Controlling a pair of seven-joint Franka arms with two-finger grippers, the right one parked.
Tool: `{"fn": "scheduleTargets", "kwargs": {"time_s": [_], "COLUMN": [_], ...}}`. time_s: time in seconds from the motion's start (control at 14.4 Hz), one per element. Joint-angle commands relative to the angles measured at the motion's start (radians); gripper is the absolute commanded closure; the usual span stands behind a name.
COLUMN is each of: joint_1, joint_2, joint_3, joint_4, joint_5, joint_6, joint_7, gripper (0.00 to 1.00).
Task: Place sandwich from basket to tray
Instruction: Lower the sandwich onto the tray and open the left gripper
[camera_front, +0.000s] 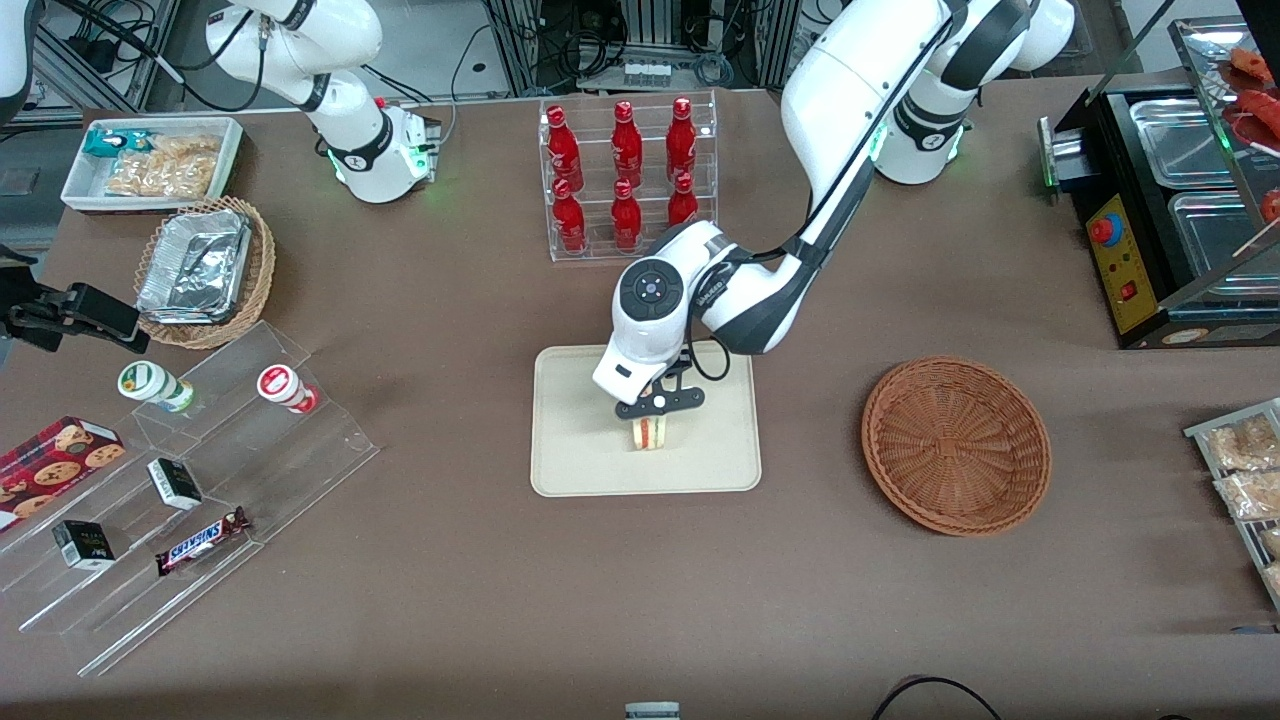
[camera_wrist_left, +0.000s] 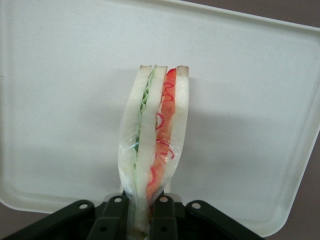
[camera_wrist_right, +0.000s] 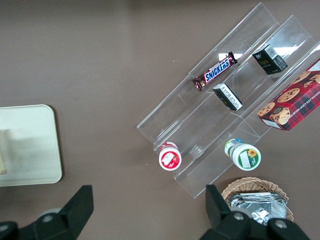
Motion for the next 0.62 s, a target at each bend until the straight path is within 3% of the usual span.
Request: {"fn": "scheduleTargets", "kwargs": {"time_s": [0.0, 0.07, 0.14, 0.55], "joint_1": [-0.012, -0.013, -0.012, 0.003], "joint_2": [0.041, 0.044, 0.044, -0.069], "joint_3": [-0.004, -0.004, -0.004, 0.005], "joint_4": [0.035, 0.036, 0.036, 0.038], "joint_5": [-0.024, -0.027, -0.026, -0.014], "joint_6": [0.035, 0.036, 0.036, -0.092], "joint_7": [-0.002, -0.002, 0.001, -0.003], "gripper": [0.64, 0.42, 0.00, 0.00]}}
